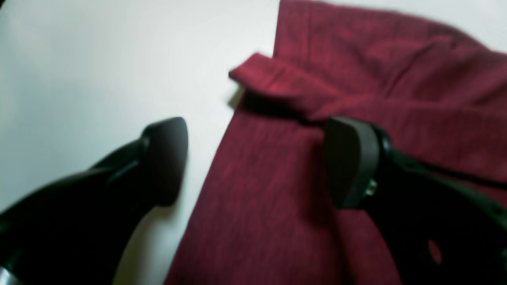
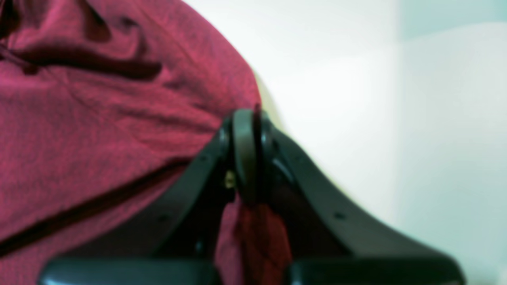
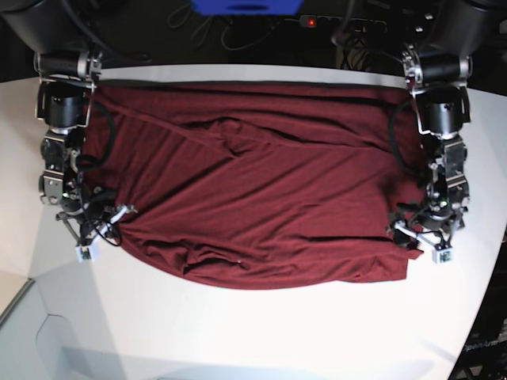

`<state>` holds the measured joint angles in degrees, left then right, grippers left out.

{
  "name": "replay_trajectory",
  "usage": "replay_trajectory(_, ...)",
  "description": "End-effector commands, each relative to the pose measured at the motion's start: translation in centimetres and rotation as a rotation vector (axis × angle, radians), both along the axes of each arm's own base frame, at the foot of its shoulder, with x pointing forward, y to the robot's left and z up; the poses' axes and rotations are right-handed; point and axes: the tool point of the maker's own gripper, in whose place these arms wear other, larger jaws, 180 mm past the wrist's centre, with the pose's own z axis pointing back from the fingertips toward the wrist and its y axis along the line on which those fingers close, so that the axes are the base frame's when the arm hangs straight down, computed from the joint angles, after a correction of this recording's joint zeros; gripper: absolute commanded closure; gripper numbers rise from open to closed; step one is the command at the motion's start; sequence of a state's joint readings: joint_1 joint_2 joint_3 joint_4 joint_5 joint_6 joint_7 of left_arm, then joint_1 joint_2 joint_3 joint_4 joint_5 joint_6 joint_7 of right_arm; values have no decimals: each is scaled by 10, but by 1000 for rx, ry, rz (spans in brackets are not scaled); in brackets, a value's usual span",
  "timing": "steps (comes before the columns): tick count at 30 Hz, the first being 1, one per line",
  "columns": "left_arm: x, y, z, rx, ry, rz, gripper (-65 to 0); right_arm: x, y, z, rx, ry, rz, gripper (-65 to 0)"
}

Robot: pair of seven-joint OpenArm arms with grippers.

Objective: Layout the t-shirt on the table in an organized manner, then fold the t-shirt properly
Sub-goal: 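Move both grippers to the shirt's hem corners and grasp them, then lift the hem with both grippers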

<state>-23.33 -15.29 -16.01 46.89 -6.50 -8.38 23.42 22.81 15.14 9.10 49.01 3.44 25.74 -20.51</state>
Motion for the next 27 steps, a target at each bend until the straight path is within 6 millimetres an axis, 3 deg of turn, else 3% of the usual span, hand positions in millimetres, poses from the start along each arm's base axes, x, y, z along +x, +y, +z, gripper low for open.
replay_trajectory(1,18,10,29,24,-86,6,-513,12,-7,18,-11,-48,-4,0)
replay_trajectory(6,25,8,37,36,-161,3,-513,11,-7,17,-12,-46,-1,0)
replay_trajectory(14,41,-4,18,-27,-151,28,-513,11,-7,16,-13,-43,-1,0)
replay_trajectory(27,59,-4,31,-48,-207,50,-512,11,-6,16,-13,-42,0,0)
